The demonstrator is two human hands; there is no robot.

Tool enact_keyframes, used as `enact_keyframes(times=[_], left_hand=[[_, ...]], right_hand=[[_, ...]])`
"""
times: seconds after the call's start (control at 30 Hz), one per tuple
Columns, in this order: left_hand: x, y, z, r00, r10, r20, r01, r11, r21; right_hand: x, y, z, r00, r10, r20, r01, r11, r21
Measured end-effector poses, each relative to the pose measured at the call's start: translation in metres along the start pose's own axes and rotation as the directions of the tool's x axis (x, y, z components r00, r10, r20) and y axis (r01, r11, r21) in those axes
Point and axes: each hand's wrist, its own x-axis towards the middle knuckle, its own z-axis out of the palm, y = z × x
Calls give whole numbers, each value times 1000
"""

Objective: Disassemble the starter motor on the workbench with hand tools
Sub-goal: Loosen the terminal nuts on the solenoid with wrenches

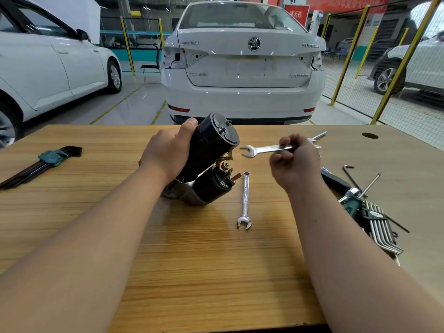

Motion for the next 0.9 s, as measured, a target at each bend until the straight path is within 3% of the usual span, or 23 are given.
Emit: enact_keyframes(times=[0.17,0.53,0.9], left_hand=[[-1,0,0,1000,-12,11,12,1000,4],[-8,1,-3,1000,-4,9,4,1000,-4],[-5,1,-3,999,-35,13,35,999,0]], right_hand=[[-37,-10,-17,995,-97,24,98,993,-67],[-73,19,-20,990,-106,94,109,994,-25],[-58,25,-20,999,-50,-15,50,998,-24]])
